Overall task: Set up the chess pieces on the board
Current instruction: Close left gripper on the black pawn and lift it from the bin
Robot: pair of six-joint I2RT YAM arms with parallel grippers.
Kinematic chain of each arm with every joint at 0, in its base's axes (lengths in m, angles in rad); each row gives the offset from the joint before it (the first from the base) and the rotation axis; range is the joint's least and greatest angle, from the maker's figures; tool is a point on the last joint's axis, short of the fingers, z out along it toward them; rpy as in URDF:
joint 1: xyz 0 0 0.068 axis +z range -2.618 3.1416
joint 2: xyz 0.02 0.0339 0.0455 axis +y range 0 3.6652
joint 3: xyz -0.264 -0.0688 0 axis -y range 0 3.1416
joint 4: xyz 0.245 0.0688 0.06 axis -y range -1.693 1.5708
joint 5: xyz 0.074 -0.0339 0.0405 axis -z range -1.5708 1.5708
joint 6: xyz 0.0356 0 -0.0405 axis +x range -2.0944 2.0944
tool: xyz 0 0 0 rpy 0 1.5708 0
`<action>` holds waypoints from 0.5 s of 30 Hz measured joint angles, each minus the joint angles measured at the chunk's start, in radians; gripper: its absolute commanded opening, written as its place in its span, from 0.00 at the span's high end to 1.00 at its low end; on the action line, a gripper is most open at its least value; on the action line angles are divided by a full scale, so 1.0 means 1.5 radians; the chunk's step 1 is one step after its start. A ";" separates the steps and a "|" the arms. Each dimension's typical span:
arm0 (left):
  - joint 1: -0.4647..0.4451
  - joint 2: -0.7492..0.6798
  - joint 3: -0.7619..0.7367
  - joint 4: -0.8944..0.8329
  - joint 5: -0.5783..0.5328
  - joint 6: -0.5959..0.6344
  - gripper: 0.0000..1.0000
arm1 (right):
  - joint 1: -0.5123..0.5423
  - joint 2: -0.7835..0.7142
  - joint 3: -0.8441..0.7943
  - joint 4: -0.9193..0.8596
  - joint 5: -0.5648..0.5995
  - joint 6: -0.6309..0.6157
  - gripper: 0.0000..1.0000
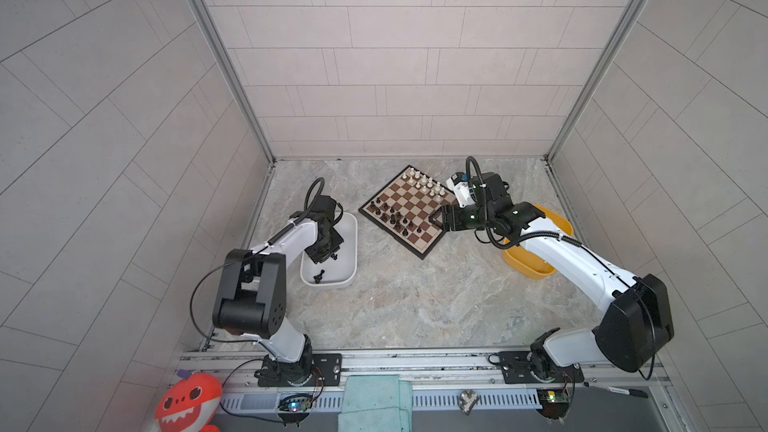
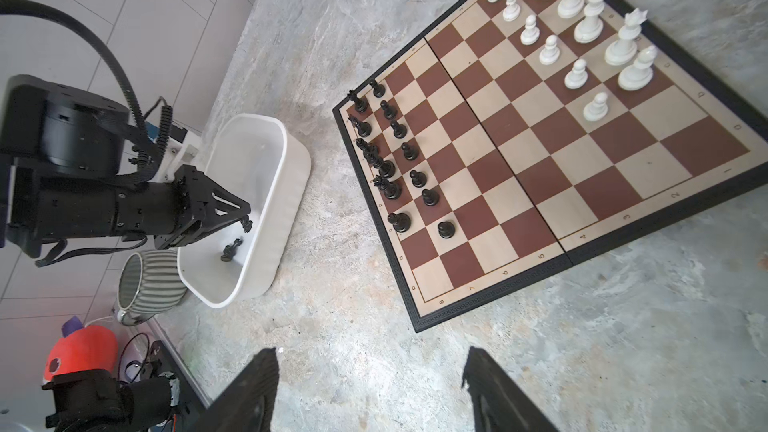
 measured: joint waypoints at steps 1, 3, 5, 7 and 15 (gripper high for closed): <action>0.000 -0.026 0.008 -0.006 0.006 0.000 0.86 | -0.001 0.000 0.000 0.004 -0.007 0.006 0.25; 0.000 -0.075 0.024 -0.012 0.022 -0.002 0.87 | -0.004 0.000 -0.007 0.024 -0.019 0.018 0.24; 0.000 -0.117 0.036 -0.009 0.045 -0.012 0.87 | -0.004 -0.002 -0.022 0.054 -0.033 0.032 0.22; -0.002 -0.152 0.047 -0.005 0.077 -0.029 0.88 | -0.005 -0.004 -0.053 0.105 -0.051 0.056 0.20; -0.071 -0.168 0.083 0.049 0.183 -0.136 0.88 | 0.069 0.026 -0.097 0.285 -0.053 0.135 0.24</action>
